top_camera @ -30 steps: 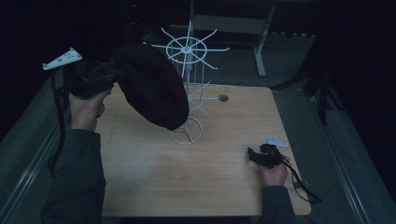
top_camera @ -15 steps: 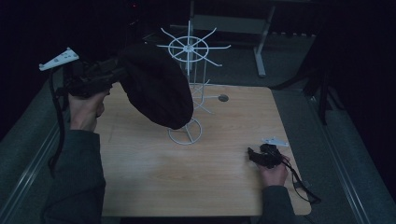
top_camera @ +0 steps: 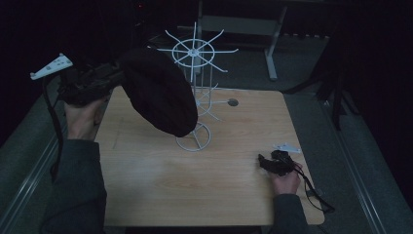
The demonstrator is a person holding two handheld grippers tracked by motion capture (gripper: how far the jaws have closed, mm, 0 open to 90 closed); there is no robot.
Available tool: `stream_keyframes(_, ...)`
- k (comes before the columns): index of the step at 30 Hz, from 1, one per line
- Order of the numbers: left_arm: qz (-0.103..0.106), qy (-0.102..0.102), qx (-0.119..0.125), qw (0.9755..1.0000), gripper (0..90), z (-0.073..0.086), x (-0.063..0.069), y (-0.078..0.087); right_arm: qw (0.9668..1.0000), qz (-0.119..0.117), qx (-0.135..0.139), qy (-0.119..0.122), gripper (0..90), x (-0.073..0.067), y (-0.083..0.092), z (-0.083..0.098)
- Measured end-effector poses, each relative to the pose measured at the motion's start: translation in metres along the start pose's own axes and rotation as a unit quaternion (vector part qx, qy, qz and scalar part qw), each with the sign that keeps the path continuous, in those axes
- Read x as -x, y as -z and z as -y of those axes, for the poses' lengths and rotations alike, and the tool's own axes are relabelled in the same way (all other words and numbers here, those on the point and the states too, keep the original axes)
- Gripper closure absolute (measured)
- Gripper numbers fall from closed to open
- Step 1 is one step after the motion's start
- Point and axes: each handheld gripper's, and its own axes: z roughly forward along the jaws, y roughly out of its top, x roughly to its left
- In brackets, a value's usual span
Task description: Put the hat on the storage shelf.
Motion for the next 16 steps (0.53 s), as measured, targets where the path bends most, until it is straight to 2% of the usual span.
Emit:
stream_keyframes(5,-0.003,-0.006,0.003,1.0000,25.6,-0.0013,0.0007,0.0060,1.0000,0.000,0.000,0.001,32.5,0.0000,-0.0001,0.0000)
stream_keyframes(16,-0.017,0.000,0.012,0.9998,25.7,0.0008,-0.0030,0.0110,1.0000,0.000,0.000,0.000,32.5,-0.0001,-0.0001,0.0000)
